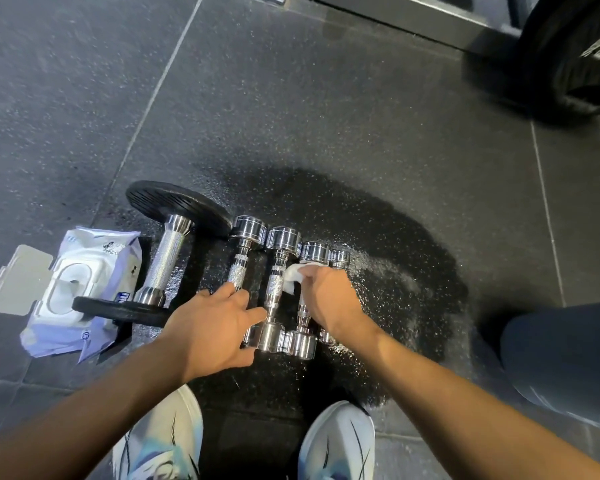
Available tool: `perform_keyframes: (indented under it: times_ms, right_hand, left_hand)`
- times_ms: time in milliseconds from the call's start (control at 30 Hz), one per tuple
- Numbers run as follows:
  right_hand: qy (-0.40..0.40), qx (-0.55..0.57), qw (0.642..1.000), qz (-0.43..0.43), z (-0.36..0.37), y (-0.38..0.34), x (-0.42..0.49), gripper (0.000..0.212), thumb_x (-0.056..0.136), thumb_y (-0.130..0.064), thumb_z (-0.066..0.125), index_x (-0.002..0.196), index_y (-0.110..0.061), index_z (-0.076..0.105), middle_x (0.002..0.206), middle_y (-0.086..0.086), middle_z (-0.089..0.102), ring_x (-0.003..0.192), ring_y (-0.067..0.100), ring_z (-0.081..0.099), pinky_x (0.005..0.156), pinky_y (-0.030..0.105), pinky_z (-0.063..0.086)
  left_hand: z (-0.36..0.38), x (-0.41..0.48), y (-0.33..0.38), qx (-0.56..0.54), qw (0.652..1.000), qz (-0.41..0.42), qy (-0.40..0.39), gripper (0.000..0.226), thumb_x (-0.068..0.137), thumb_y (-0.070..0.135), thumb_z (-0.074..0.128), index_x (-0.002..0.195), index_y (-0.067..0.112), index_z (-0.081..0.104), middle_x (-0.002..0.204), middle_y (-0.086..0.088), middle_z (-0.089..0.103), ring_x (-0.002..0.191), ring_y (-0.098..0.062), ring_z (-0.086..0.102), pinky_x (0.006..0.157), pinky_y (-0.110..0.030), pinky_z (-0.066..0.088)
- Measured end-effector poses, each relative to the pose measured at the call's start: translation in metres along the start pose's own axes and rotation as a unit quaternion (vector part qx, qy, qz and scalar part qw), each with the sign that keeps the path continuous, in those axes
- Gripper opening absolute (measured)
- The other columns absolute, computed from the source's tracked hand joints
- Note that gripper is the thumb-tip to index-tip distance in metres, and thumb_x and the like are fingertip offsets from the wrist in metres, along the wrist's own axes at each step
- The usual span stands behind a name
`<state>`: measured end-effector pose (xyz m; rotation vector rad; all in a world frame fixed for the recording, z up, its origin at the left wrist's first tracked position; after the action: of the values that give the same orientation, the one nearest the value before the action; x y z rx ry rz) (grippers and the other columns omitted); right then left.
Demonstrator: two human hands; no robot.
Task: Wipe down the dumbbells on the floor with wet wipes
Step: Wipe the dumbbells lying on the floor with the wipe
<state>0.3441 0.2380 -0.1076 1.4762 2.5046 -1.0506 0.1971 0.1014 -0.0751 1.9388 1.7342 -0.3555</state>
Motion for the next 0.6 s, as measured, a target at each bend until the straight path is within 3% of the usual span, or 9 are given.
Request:
perform_keyframes:
  times_ms: [133, 233, 300, 367, 467, 600]
  right_hand:
    - [-0.054, -0.124, 0.991, -0.013, -0.007, -0.022, -0.013, 0.029, 0.105, -0.007, 0.042, 0.129, -0.005, 0.059, 0.116, 0.002, 0.061, 0.054, 0.001, 0.036, 0.044, 0.019, 0.031]
    - [-0.127, -0.26, 0.957, -0.03, 0.011, -0.018, -0.031, 0.031, 0.105, -0.006, 0.042, 0.131, -0.003, 0.059, 0.118, 0.008, 0.064, 0.056, 0.01, 0.047, 0.054, 0.024, 0.049]
    - [-0.164, -0.339, 0.922, -0.088, 0.017, -0.021, -0.036, 0.032, 0.105, -0.006, 0.039, 0.13, -0.004, 0.06, 0.111, 0.01, 0.066, 0.067, 0.017, 0.06, 0.061, 0.029, 0.054]
    - [-0.17, -0.364, 0.909, -0.114, 0.017, -0.023, -0.031, 0.035, 0.103, -0.002, 0.036, 0.13, -0.003, 0.058, 0.113, 0.011, 0.065, 0.058, 0.013, 0.055, 0.045, 0.024, 0.045]
    - [-0.135, -0.366, 0.918, -0.067, 0.006, -0.025, -0.015, 0.034, 0.103, -0.003, 0.04, 0.132, -0.003, 0.058, 0.115, 0.007, 0.064, 0.051, 0.005, 0.045, 0.036, 0.021, 0.031]
    - [-0.065, -0.262, 0.963, 0.008, -0.007, -0.019, 0.0, 0.035, 0.106, -0.006, 0.034, 0.137, -0.008, 0.05, 0.089, 0.0, 0.067, 0.058, 0.005, 0.06, 0.039, 0.021, 0.04]
  left_hand:
    - [-0.002, -0.001, 0.002, 0.001, 1.0, 0.002, 0.003, 0.061, 0.094, 0.063, 0.045, 0.146, 0.034, 0.036, 0.137, 0.002, 0.046, 0.127, -0.019, 0.038, 0.1, -0.041, 0.043]
    - [-0.004, -0.001, 0.002, 0.001, 1.0, 0.003, 0.008, 0.061, 0.093, 0.063, 0.047, 0.145, 0.034, 0.037, 0.136, 0.001, 0.047, 0.126, -0.02, 0.038, 0.1, -0.042, 0.043]
    - [-0.003, -0.001, 0.002, 0.002, 1.0, 0.003, 0.008, 0.061, 0.093, 0.063, 0.048, 0.146, 0.033, 0.037, 0.137, 0.001, 0.046, 0.127, -0.02, 0.038, 0.101, -0.044, 0.043]
    - [-0.003, -0.001, 0.002, 0.006, 1.0, 0.003, 0.009, 0.062, 0.093, 0.063, 0.048, 0.146, 0.033, 0.037, 0.138, 0.0, 0.046, 0.127, -0.021, 0.038, 0.101, -0.044, 0.044]
    - [-0.003, -0.001, 0.002, 0.01, 1.0, 0.004, 0.009, 0.062, 0.094, 0.063, 0.047, 0.146, 0.032, 0.036, 0.139, 0.0, 0.045, 0.128, -0.021, 0.038, 0.101, -0.044, 0.044]
    - [-0.003, -0.001, 0.002, 0.01, 1.0, 0.005, 0.011, 0.062, 0.094, 0.063, 0.045, 0.147, 0.033, 0.035, 0.141, 0.0, 0.045, 0.128, -0.02, 0.038, 0.101, -0.043, 0.043]
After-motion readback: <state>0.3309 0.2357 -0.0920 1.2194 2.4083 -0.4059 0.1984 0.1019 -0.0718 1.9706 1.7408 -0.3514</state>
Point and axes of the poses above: each hand's wrist, its own x-axis towards the middle knuckle, its own z-axis out of the palm, y = z × x, the point moved 4 cm from there along x, towards the middle knuckle
